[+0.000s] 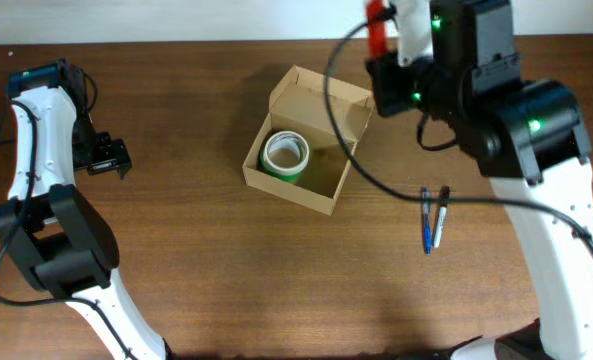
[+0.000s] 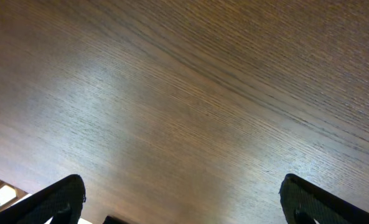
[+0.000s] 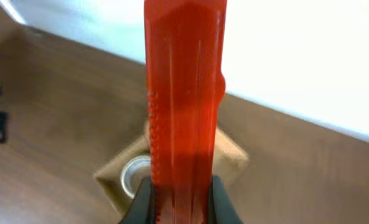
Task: Pack container
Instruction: 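Lower the orange cutter into the box and release it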
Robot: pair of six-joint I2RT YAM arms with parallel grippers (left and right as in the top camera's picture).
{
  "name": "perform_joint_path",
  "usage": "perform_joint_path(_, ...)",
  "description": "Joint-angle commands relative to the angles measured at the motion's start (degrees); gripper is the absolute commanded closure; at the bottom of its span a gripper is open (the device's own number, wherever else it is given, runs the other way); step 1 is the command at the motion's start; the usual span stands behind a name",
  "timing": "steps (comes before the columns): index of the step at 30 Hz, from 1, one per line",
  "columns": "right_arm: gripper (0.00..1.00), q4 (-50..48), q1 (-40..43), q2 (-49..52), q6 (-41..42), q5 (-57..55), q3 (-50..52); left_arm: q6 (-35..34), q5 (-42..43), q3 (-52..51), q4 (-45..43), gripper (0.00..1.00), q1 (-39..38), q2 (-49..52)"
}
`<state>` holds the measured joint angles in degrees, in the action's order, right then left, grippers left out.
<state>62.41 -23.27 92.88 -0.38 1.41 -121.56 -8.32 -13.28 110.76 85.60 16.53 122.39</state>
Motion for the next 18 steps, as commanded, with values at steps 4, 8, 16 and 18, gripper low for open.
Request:
perform_joint_path(4, 0.96, 2.89, -4.26, 10.91, -11.91, -0.37, -0.24, 0.68, 0.44, -0.26, -0.15, 0.0, 0.13, -0.48)
perform_joint_path(8, 0.97, 8.37, -6.05, 19.89, -17.11, -0.2, -0.24, 0.7, 0.44, -0.26, -0.15, 0.0, 0.13, -0.48)
perform_joint_path(16, 0.96, 13.79, -8.94, 31.52, -21.9, 1.01, -0.22, 0.7, 0.44, -0.26, -0.15, 0.0, 0.13, -0.48)
perform_joint_path(18, 0.96, 13.92, -9.62, 33.11, -21.9, 1.31, -0.22, 0.68, 0.44, -0.26, -0.15, 0.0, 0.13, -0.48)
